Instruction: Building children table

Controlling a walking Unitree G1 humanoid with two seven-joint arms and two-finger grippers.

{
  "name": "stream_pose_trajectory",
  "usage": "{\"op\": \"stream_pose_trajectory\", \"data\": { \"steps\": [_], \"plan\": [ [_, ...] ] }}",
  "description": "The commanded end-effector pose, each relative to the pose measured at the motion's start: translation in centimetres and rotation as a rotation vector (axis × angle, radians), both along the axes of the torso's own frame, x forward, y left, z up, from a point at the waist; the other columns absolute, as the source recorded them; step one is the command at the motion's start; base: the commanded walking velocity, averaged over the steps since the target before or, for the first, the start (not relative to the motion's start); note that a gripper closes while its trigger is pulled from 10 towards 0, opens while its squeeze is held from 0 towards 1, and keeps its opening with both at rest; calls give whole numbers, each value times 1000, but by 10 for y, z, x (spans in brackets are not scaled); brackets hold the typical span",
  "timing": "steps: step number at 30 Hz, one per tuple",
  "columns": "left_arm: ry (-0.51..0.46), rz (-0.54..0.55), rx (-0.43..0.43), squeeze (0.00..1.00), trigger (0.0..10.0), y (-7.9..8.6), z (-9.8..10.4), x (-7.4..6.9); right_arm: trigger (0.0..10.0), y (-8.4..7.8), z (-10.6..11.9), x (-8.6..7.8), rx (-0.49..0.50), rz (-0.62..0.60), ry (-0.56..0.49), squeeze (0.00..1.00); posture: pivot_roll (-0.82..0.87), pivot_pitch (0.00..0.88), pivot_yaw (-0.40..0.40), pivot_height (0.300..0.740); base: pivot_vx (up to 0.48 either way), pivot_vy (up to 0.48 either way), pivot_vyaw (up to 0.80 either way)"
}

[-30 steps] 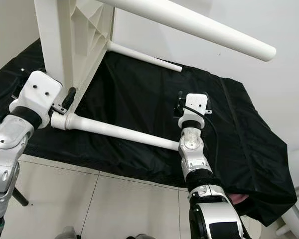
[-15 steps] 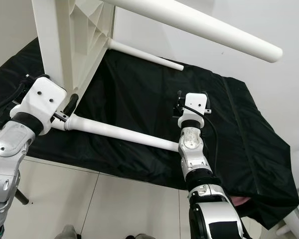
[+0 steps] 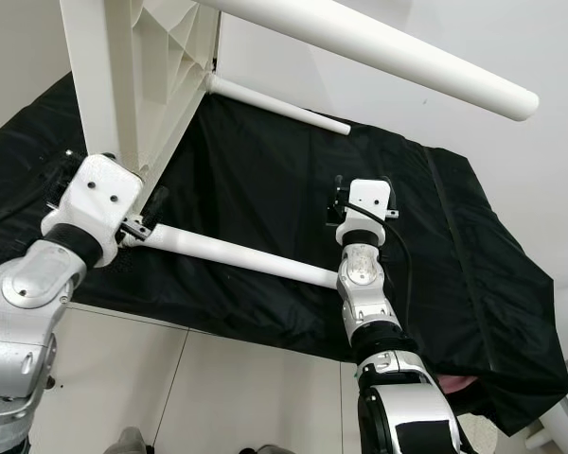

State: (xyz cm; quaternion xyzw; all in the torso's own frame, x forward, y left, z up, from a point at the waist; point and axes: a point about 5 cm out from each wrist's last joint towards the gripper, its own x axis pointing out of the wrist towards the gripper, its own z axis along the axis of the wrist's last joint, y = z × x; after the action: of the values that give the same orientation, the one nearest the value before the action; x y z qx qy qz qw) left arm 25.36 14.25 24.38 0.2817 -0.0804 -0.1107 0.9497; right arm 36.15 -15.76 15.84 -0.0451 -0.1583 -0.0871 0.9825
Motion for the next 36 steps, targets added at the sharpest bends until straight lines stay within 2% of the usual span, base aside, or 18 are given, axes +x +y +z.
{"op": "stream_pose_trajectory", "data": {
  "steps": [1,4,9,14,21,24,28,36],
  "plan": [
    [-13,-12,-36,0,10000,-6,-2,-1,10000,-3,0,0,7,-12,-6,0,117,34,-187,740,0,0,0],
    [-2,-31,-61,0,10000,-8,-4,-1,10000,-5,-1,-1,15,-23,-5,0,102,32,-169,740,0,0,0],
    [35,-75,-152,0,10000,-17,-12,0,10000,-6,-5,-4,58,-18,10,0,101,32,-161,740,0,0,0],
    [25,-88,-179,0,10000,-19,-12,0,10000,-6,-5,-4,71,-25,9,0,100,32,-156,740,0,0,0],
    [34,-83,-194,0,10000,-19,-14,2,10000,-7,-6,-3,81,-32,18,0,104,30,-155,740,0,0,0],
    [40,-60,-227,0,10000,-19,-17,5,10000,-9,-9,-2,82,-52,51,0,112,32,-150,740,0,0,0],
    [77,-37,-340,0,10000,-18,-23,10,10000,-8,-11,-1,70,-42,67,0,116,39,-151,740,0,0,0],
    [69,-28,-390,0,10000,-21,-27,11,10000,-5,-10,-2,55,-15,59,0,113,27,-149,740,0,0,0]
  ]
}}
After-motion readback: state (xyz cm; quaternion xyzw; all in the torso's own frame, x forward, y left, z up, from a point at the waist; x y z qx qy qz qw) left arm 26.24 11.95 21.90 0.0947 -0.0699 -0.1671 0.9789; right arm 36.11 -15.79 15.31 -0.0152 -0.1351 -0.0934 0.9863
